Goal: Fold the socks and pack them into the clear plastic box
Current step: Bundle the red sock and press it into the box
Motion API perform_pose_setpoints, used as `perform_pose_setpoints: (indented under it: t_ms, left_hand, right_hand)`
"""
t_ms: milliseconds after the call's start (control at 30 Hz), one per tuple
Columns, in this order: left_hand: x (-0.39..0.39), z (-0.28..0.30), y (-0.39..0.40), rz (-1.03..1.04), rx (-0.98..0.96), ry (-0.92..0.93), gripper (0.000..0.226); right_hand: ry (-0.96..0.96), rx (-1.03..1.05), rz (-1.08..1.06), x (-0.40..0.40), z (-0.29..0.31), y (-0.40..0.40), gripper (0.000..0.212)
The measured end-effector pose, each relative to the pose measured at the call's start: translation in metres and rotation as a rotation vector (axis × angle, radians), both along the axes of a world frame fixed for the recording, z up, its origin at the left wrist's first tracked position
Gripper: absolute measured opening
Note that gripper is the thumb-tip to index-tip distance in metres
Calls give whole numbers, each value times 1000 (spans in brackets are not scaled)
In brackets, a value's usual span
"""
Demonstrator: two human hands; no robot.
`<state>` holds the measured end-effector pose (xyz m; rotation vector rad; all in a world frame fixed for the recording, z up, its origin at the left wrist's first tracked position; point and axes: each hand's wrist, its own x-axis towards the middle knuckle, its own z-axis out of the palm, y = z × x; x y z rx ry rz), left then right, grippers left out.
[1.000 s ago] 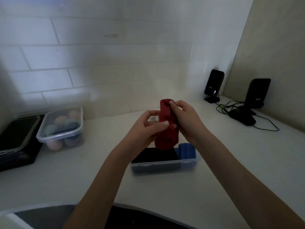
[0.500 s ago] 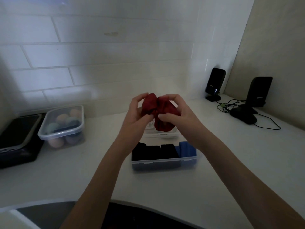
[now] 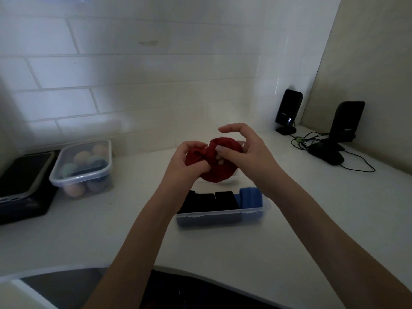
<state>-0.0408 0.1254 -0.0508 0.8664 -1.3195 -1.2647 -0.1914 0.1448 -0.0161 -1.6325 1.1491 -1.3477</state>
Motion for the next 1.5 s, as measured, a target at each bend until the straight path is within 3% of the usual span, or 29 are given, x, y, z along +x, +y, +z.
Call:
perform_pose_setpoints:
  t_ms: [167,267,400,600,700,900,1000,1133,1267,1367,1500]
  left_hand:
    - [-2,7,4,-144,29,121,35]
    - [-1,10,6,-138,35,141,31]
    - [9,7,2,-80,-15,-192,26]
    - [37,7,5,-77,-34,-108,36]
    - [37,4,8,-14,-93,-209,38]
    - [35,-8,13,62,-218,-464,46]
    - [37,-13,14,78,-310,-659,36]
    - [46,-12,18,97,-426,-926,20]
    - [50,-9,19,82,-387,-1024,21]
    - [47,-9,18,76,-393,-1078,29]
    - [41,-9,15,76,-369,-1260,38]
  right_hand:
    - [91,-24,-12,6,-7,-1,33]
    - [140,81,31,10,-7,-3,26]
    - [172,123,9,7,-9,-4,13]
    - [-107,336,115,4,-14,-5,5]
    - [-158,386,164,5,-18,-7,10]
    - [290,277,14,9,-30,-10,23]
    - [323,283,39,16,-38,-12,18]
    - [207,374,59,22,-45,-14,12]
    - [211,427,90,22,-46,-14,9]
    - [329,434,106,23,-49,-12,12]
    - [666,282,110,18,-49,-12,25]
